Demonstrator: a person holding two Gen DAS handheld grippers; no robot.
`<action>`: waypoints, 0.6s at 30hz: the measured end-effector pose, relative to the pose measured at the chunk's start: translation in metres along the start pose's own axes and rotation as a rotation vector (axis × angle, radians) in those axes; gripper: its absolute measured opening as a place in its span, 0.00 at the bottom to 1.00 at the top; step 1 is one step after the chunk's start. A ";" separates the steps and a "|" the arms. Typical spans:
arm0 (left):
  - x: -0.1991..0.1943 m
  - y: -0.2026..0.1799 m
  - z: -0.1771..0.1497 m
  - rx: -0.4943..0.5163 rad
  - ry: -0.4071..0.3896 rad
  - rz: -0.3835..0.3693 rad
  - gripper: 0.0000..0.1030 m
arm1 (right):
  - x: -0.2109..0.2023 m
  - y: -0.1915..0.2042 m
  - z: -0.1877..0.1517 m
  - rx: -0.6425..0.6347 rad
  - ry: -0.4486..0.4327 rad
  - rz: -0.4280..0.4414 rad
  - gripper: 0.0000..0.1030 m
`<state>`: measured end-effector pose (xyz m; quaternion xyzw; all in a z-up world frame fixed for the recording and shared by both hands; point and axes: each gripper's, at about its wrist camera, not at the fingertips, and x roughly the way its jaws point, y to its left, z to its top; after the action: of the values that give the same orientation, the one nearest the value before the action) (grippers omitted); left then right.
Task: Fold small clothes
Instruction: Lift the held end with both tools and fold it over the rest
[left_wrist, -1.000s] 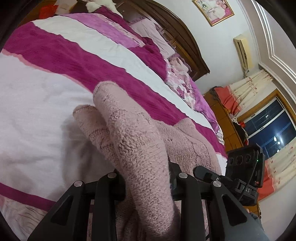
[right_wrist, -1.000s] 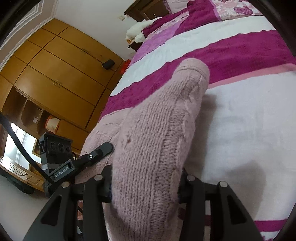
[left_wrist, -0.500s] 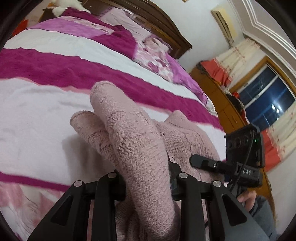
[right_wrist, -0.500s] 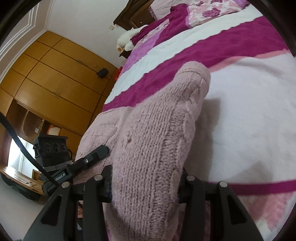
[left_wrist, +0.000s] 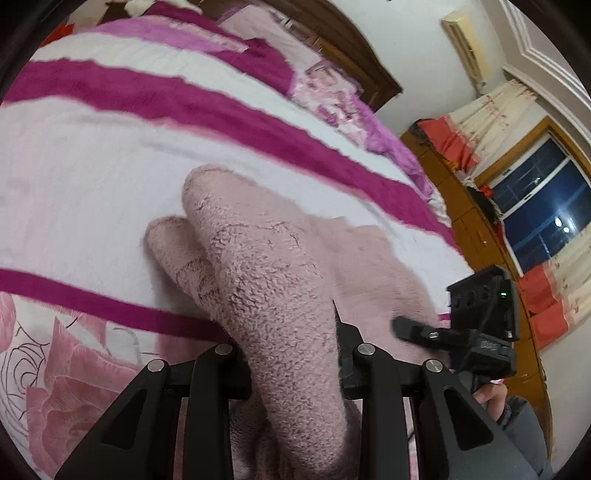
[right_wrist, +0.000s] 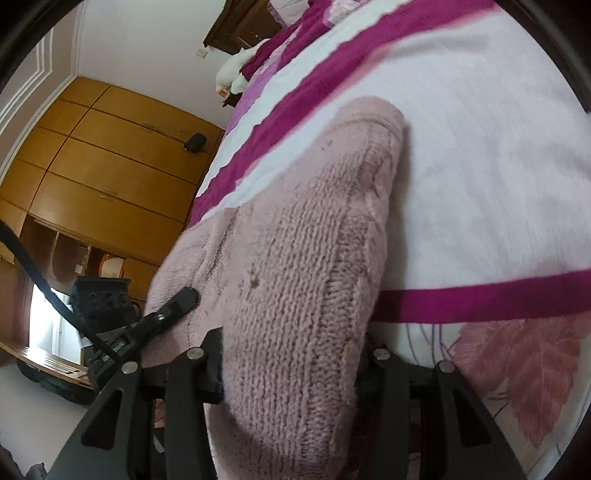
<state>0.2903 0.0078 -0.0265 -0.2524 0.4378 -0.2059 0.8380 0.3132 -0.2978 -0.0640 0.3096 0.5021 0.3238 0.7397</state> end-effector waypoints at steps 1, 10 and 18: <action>0.001 0.004 0.000 -0.007 0.003 -0.006 0.05 | 0.000 -0.003 -0.001 0.002 -0.006 0.015 0.47; 0.003 0.011 -0.001 -0.007 0.017 -0.016 0.08 | 0.002 -0.010 -0.006 -0.003 -0.019 0.042 0.49; -0.004 0.018 -0.002 -0.045 0.047 -0.026 0.19 | -0.003 -0.010 -0.009 0.027 -0.031 0.052 0.57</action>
<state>0.2889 0.0242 -0.0360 -0.2719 0.4583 -0.2129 0.8189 0.3053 -0.3045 -0.0733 0.3376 0.4867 0.3315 0.7344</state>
